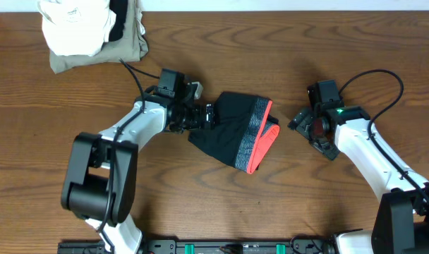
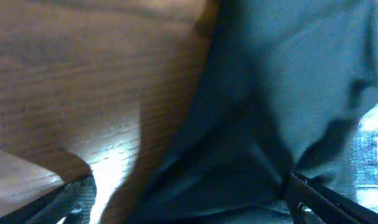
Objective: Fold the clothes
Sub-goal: 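Reach the left gripper to the bundle's left end and grasp it, then lift the black bundle with the left gripper toward the top-left stack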
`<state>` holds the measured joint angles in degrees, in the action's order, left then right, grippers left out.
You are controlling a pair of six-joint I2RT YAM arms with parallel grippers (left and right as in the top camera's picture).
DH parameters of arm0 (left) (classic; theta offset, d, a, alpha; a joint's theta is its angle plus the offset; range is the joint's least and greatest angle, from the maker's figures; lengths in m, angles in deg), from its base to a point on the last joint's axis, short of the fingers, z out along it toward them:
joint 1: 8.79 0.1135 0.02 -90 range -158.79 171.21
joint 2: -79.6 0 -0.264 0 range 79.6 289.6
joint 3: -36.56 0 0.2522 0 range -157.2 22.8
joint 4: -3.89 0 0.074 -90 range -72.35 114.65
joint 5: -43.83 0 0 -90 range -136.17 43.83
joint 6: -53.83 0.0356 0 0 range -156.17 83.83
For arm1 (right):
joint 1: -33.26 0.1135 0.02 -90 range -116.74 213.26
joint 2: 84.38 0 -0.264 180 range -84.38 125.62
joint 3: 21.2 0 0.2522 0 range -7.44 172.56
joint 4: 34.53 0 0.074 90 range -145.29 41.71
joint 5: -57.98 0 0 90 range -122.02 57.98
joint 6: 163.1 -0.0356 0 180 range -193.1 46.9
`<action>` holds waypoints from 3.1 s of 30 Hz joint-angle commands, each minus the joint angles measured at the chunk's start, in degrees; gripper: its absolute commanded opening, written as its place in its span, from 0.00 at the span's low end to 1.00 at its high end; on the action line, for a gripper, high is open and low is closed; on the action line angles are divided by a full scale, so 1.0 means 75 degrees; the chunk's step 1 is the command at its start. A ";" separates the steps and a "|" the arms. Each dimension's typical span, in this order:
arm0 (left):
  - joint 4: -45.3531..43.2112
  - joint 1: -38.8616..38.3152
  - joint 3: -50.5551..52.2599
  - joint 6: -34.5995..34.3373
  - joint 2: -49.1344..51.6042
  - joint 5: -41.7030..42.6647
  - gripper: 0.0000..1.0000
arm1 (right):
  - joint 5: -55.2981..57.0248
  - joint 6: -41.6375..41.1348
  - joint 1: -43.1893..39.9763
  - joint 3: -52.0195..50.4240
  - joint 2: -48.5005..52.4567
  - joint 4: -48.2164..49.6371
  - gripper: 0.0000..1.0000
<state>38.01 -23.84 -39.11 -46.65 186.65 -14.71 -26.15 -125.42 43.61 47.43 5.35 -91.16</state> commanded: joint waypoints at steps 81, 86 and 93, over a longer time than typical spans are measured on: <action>-0.0484 -0.1005 -0.0067 -0.2617 0.1553 0.1498 0.86 | 0.0134 -0.0050 -0.0020 -0.0061 0.0073 0.0041 0.99; -0.0463 -0.1005 -0.0067 -0.2617 0.1574 0.1495 0.55 | 0.0134 -0.0050 -0.0020 -0.0061 0.0073 0.0061 0.99; -0.0510 -0.1003 -0.0070 -0.2617 0.1571 0.1492 0.15 | 0.0134 -0.0050 -0.0020 -0.0064 0.0073 0.0064 0.99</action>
<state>33.60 -31.03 -41.51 -66.48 195.80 0.50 -26.06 -125.42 43.61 47.32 5.35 -90.66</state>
